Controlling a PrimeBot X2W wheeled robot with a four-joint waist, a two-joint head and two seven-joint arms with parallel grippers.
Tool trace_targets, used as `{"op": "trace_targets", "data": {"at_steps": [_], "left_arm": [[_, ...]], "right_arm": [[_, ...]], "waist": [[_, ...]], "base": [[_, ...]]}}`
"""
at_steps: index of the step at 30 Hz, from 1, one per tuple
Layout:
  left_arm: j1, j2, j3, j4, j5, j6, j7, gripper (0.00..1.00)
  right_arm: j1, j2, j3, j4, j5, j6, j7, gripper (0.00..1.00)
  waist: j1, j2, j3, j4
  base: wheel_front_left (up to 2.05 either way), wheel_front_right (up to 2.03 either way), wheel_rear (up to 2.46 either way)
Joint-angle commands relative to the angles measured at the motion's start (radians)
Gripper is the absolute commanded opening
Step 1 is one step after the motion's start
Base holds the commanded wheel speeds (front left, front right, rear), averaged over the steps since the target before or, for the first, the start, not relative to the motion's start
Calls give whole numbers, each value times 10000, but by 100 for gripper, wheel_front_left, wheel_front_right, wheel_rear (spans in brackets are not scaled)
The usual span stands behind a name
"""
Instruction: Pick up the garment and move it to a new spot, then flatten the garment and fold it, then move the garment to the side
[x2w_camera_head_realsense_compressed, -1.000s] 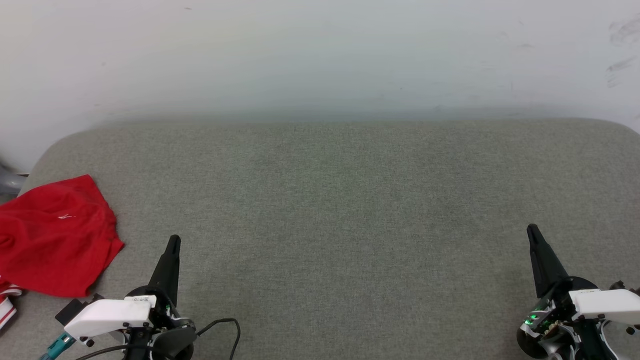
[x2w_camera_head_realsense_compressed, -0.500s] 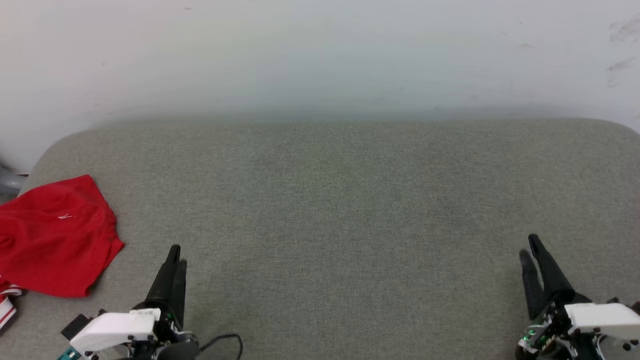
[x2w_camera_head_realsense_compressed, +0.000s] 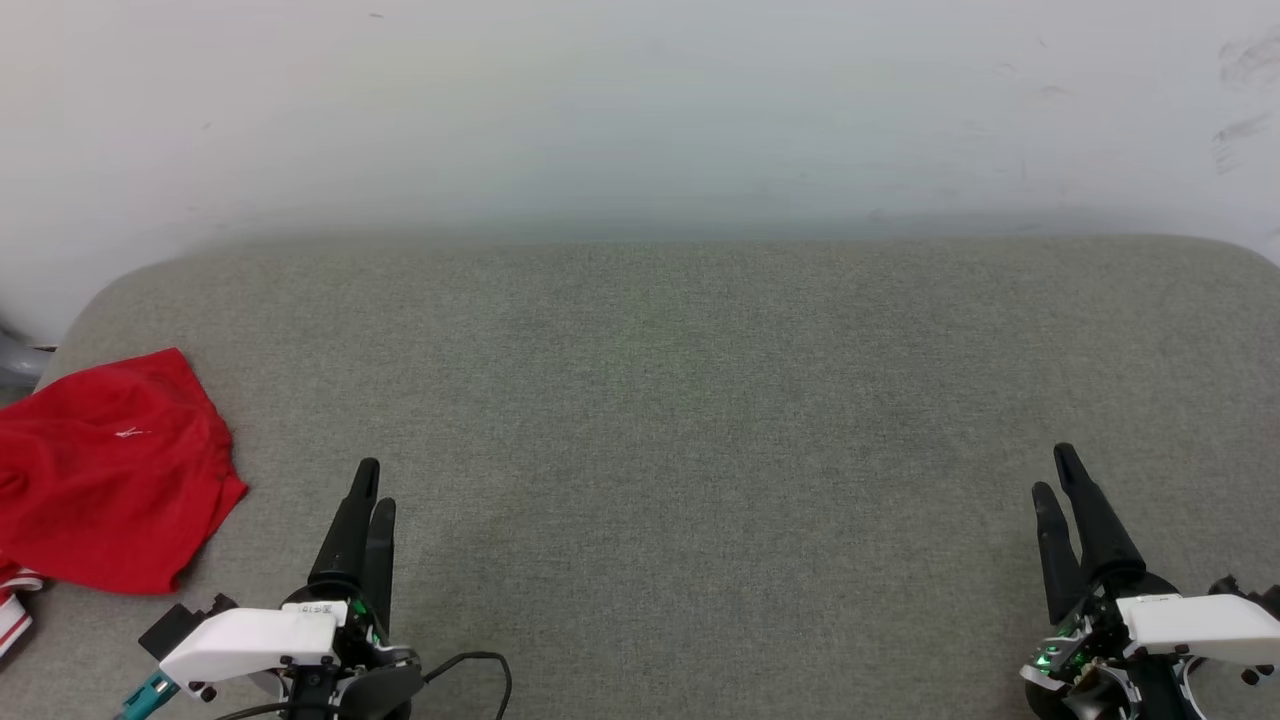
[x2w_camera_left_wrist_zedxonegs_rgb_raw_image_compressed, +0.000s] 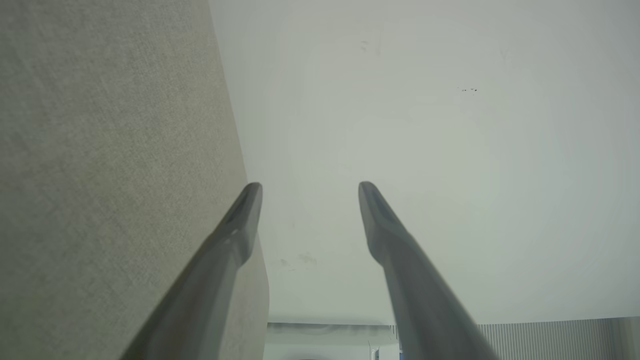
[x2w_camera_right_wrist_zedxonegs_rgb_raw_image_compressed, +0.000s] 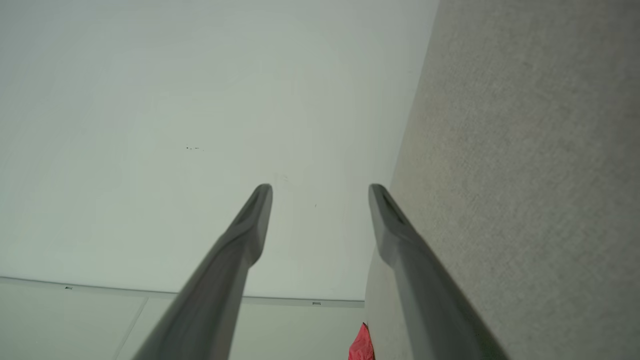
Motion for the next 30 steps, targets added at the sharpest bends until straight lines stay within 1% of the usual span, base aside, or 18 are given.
{"op": "trace_targets", "data": {"at_steps": [1,7,13,18,30], "left_arm": [[-342,49,-74,-281,71,-15,-88,100],[-370,171,-335,-647,534,-17,-376,100],[-325,165,-343,-855,1647,-19,-623,100],[-284,105,-311,-974,2833,-21,-817,100],[-189,54,-311,-1311,6067,-25,-1247,100]], "right_arm": [[-127,-102,67,-269,-111,0,-86,100],[-118,-249,287,-472,-555,0,-394,100],[-137,-326,366,-620,-1556,0,-658,100],[-117,-318,308,-791,-2982,0,-853,100],[18,-194,190,-1128,-6664,0,-1276,100]], "waist": [[0,0,1,0],[0,0,8,2],[0,0,11,1],[0,0,9,4],[0,0,-14,12]], "base": [[0,0,0],[0,0,0],[0,0,0],[0,0,0],[0,0,0]]}}
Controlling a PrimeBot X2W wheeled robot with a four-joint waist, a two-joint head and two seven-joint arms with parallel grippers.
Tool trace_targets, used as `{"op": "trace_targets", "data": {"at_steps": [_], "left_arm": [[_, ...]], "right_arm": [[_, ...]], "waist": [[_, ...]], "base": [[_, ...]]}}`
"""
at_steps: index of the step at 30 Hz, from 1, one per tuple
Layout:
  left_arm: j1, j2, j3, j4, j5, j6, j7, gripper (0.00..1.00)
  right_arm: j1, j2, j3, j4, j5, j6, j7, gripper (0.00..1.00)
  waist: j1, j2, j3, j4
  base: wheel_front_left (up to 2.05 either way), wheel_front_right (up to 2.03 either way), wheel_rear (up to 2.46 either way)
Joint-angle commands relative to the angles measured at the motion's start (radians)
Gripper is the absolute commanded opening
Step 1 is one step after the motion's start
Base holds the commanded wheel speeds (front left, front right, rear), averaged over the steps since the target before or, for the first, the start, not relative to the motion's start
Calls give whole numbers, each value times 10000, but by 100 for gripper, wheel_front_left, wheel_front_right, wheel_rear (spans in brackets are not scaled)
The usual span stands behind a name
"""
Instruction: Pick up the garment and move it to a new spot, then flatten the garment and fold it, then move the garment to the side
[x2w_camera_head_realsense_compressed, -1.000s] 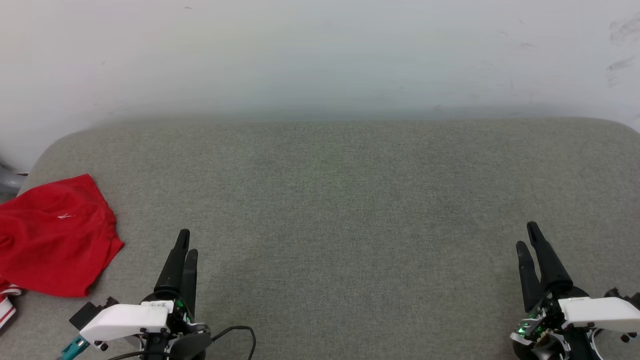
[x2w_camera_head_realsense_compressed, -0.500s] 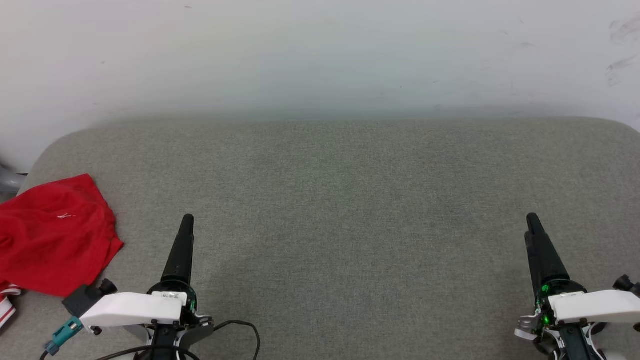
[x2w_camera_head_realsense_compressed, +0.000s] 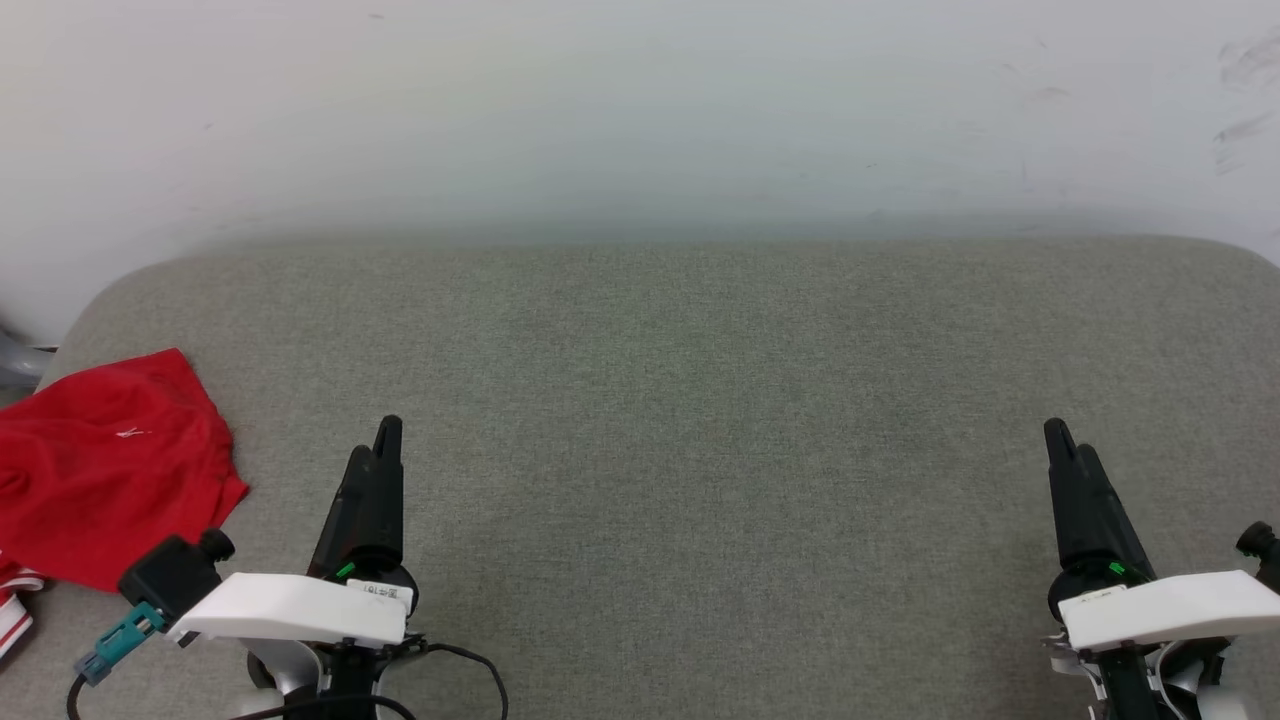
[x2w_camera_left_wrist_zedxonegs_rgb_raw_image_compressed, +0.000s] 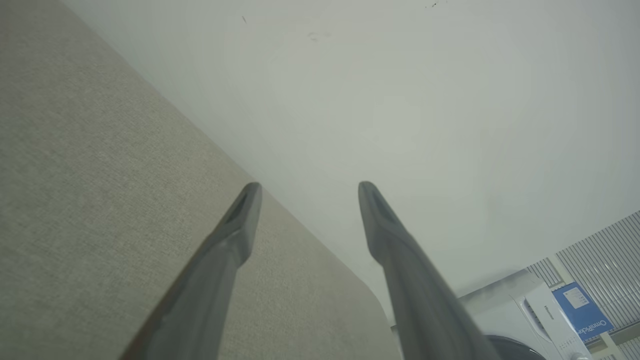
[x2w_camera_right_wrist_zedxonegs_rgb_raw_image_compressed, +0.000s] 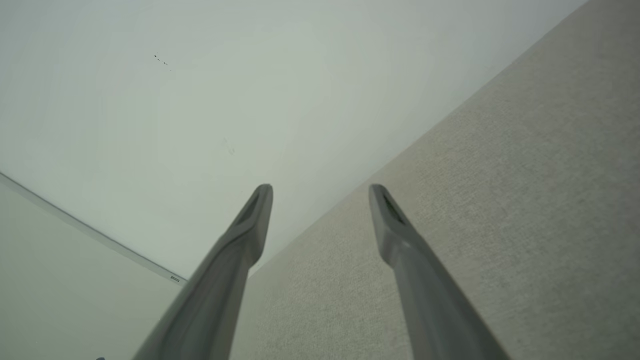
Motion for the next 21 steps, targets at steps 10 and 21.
{"op": "trace_targets", "data": {"at_steps": [10,21], "left_arm": [[-56,173,-48,-186,2885,-28,-379,100],[0,341,-279,-140,4934,183,-696,100]], "right_arm": [[-9,90,-117,-398,-2624,0,-363,100],[14,126,-160,-604,-4705,0,-518,100]], "waist": [[0,-1,2,-1],[0,-1,5,23]], "base": [[0,0,0],[0,0,0]]}}
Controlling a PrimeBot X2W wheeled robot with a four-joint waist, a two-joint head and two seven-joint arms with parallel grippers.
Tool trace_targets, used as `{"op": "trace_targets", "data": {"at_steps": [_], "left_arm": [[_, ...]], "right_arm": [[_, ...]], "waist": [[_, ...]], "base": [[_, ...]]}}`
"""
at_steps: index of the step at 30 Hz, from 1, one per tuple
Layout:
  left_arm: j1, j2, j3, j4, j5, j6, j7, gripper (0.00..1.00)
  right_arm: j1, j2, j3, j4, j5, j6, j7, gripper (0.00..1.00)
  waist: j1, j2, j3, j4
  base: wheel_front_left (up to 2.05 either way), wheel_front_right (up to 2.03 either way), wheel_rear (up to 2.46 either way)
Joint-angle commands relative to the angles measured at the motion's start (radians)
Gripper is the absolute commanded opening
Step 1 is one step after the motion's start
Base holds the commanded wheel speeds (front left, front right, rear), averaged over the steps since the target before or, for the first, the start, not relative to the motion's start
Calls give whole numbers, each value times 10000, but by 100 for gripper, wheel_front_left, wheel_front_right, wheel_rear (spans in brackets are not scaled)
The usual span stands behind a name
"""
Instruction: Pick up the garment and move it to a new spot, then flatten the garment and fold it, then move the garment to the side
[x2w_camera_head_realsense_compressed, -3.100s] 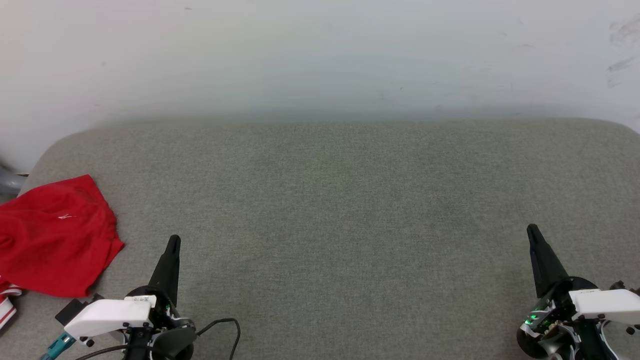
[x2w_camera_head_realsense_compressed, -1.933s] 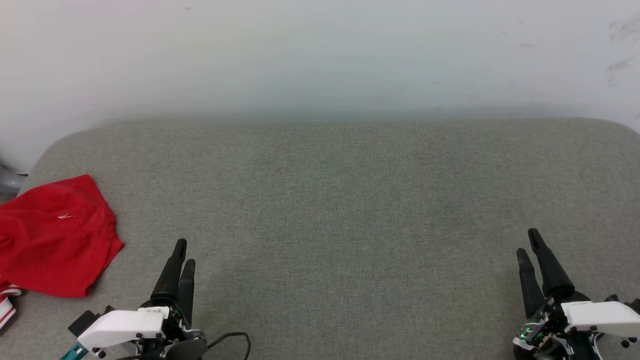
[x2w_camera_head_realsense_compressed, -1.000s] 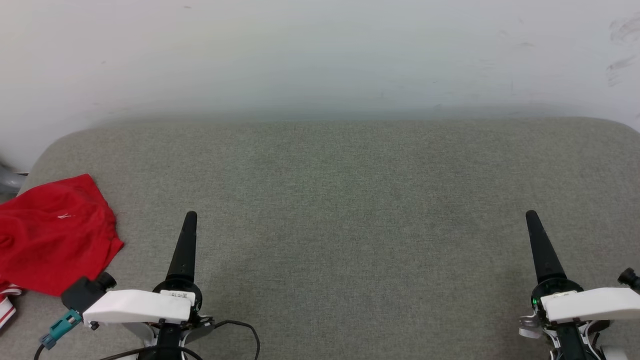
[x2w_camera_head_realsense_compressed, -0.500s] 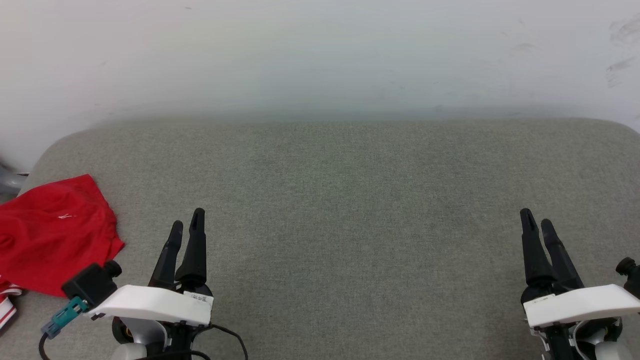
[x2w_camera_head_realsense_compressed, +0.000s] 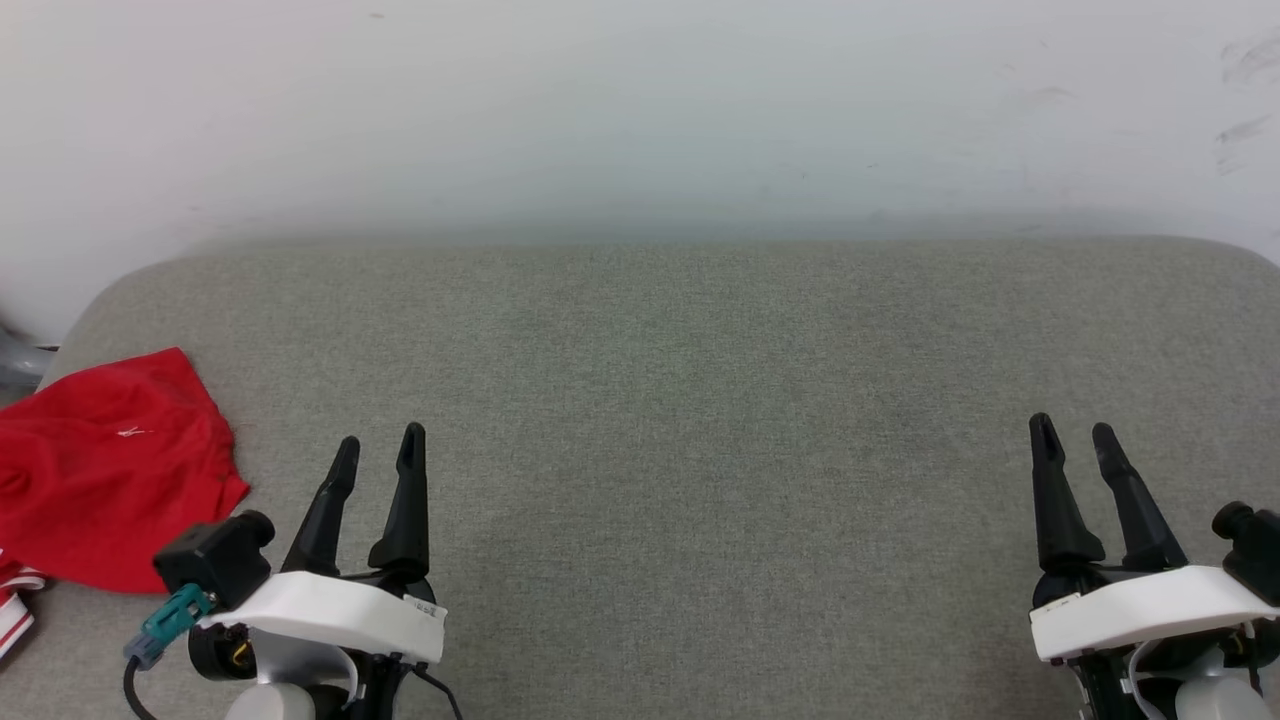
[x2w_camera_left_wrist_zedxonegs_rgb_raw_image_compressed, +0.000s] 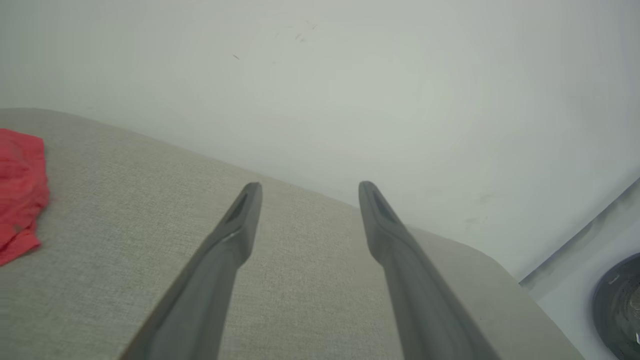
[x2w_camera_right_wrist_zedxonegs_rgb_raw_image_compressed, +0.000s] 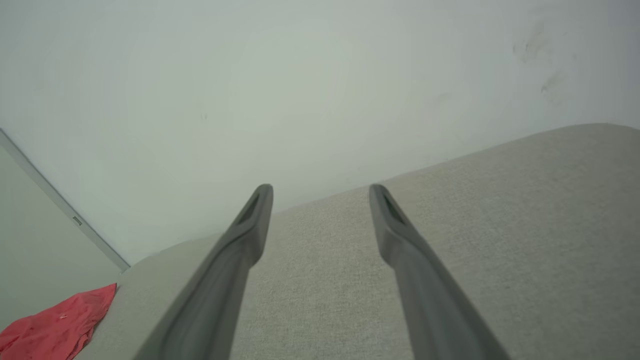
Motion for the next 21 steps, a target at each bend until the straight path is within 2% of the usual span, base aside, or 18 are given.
{"op": "trace_targets", "data": {"at_steps": [1,10,21], "left_arm": [[-29,110,-62,-82,339,62,-90,100],[-38,415,-403,-18,1449,448,-329,100],[1,572,-628,124,2188,599,-573,100]], "right_arm": [[-20,6,-2,-144,-362,0,-57,100],[49,10,-14,-70,-1463,0,88,100],[117,31,-76,-165,-2414,0,188,100]], "waist": [[0,-1,2,1],[0,-1,6,24],[0,-1,8,40]], "base": [[0,0,0],[0,0,0],[0,0,0]]}}
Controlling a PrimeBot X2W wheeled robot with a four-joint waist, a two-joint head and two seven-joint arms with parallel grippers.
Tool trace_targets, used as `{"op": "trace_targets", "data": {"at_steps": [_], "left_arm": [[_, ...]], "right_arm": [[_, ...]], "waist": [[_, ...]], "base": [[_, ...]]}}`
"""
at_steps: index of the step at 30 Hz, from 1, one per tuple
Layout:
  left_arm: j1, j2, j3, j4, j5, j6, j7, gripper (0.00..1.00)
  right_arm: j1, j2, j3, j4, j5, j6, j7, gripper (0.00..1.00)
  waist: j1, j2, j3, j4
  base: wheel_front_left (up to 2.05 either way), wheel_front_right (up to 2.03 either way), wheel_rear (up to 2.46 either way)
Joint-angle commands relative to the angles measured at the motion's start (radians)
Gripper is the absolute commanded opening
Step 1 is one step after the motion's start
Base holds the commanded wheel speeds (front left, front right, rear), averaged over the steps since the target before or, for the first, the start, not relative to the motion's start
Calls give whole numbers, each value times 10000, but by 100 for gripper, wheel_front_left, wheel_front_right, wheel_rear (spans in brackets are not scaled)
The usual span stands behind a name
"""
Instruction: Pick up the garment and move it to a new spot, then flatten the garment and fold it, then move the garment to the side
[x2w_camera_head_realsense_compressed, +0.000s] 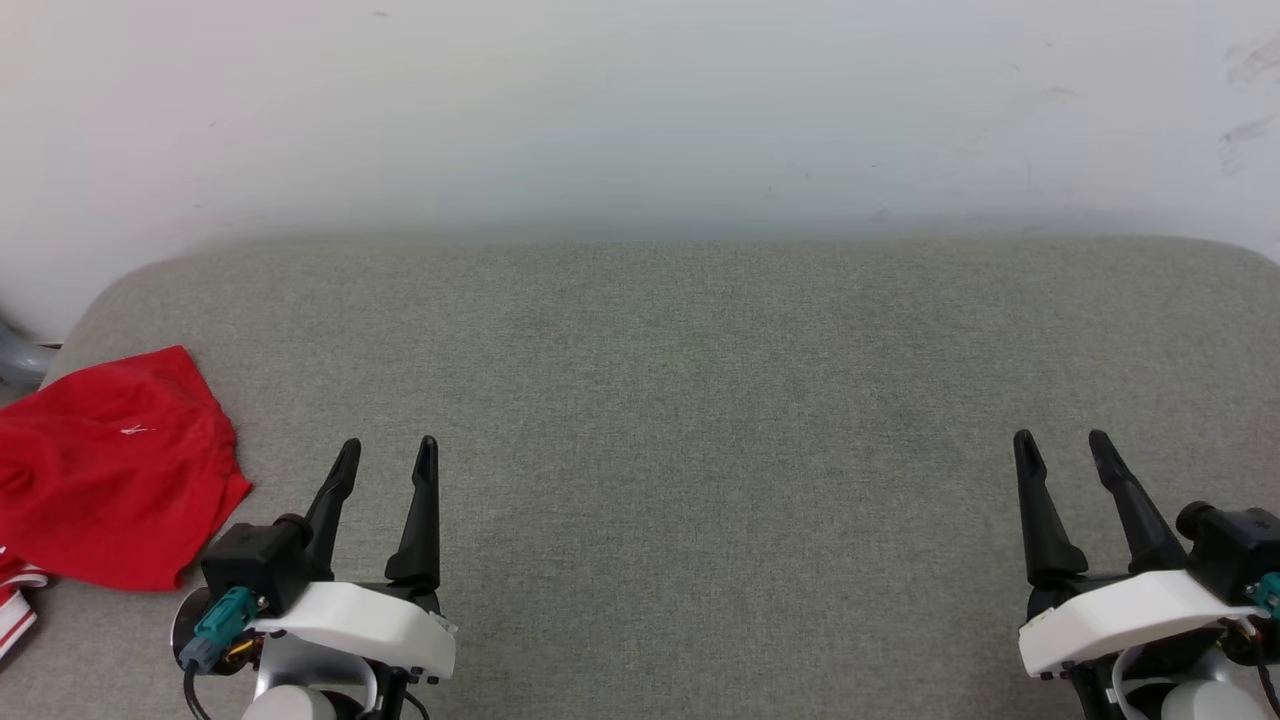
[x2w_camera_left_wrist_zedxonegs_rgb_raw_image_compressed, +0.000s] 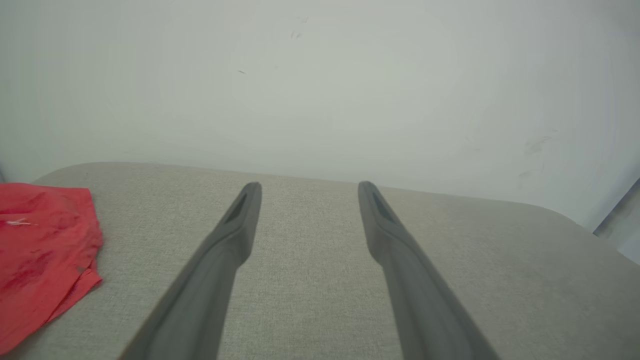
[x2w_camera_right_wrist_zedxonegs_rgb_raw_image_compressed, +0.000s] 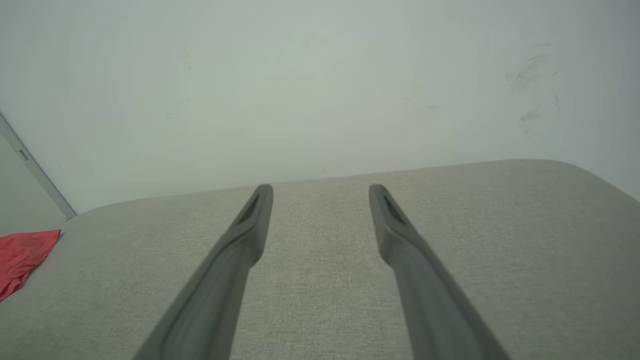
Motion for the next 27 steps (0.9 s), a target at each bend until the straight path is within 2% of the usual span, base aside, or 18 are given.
{"op": "trace_targets", "data": {"at_steps": [1,13,27], "left_arm": [[-18,63,-15,-52,176,49,-69,100],[-51,14,0,211,951,-78,-333,100],[-92,-246,236,413,1609,-473,-605,100]], "right_arm": [[30,25,-24,-113,-189,0,8,100],[140,59,-68,-345,-1257,-1,-26,100],[243,81,-132,-636,-2081,-1,-63,100]], "waist": [[0,-1,0,-1],[0,-1,-15,6],[0,-1,-39,55]], "base": [[0,0,0],[0,0,0],[0,0,0]]}}
